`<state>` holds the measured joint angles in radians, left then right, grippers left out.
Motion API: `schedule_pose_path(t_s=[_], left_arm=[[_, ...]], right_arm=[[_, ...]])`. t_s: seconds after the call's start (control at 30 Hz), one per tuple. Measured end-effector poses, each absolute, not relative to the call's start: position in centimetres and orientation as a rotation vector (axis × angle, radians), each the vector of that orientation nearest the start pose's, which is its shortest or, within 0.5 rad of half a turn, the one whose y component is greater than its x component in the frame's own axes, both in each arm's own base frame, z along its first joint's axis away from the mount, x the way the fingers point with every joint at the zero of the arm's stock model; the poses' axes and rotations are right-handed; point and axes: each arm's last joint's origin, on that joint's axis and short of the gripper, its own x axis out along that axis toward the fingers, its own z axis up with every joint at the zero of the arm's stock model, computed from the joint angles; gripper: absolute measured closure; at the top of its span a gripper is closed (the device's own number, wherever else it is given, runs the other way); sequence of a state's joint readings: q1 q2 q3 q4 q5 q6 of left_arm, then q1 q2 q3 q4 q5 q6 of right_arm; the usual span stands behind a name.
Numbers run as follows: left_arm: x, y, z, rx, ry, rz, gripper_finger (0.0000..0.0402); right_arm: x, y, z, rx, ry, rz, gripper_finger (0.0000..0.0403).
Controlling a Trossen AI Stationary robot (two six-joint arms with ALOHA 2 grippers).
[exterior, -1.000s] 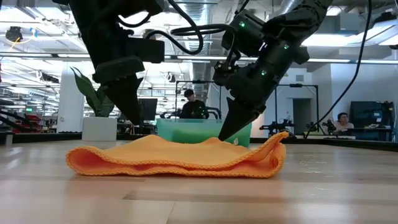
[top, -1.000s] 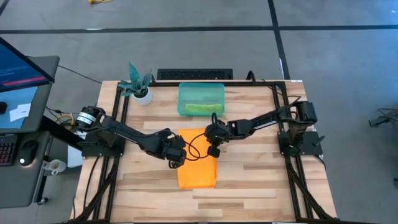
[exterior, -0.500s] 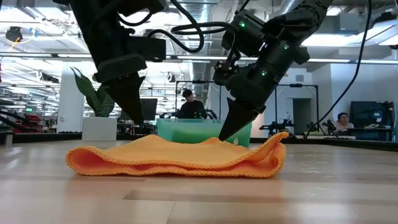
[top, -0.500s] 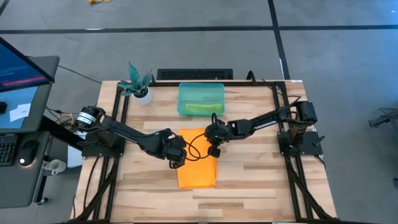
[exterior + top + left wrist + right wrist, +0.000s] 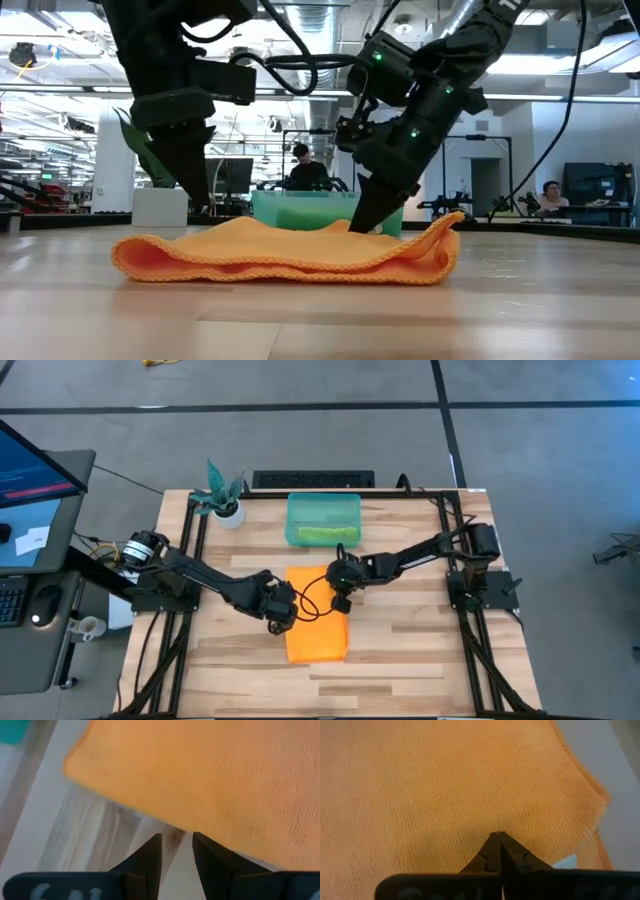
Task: Roll microfiber towels into tight, uniform cylinder then place into a basket
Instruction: Fold the orange towel
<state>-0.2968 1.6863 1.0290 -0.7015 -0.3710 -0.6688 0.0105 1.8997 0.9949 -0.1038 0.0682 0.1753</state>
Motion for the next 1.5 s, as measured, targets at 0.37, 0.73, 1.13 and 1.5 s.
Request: schedule_pose_path(t_s=[0.37,0.73,1.13,1.5], left_arm=[[28.6,-8.0,17.0,-0.166,1.218,0.493,0.0299],[28.6,-8.2,17.0,-0.147,1.225,0.478,0.0299],[29.6,-9.5,17.3,0.000,1.137,0.284,0.0299],[31.8,-10.9,18.6,0.063,0.911,0.033,0.0299]], right_arm=[[34.6,0.2,12.0,0.103,1.114,-0.161,0.0391],[33.2,0.2,12.1,0.092,1.240,-0.170,0.0390],[31.1,3.0,16.3,-0.018,1.198,-0.210,0.0383],[28.0,7.1,21.6,-0.092,1.044,-0.189,0.0383]])
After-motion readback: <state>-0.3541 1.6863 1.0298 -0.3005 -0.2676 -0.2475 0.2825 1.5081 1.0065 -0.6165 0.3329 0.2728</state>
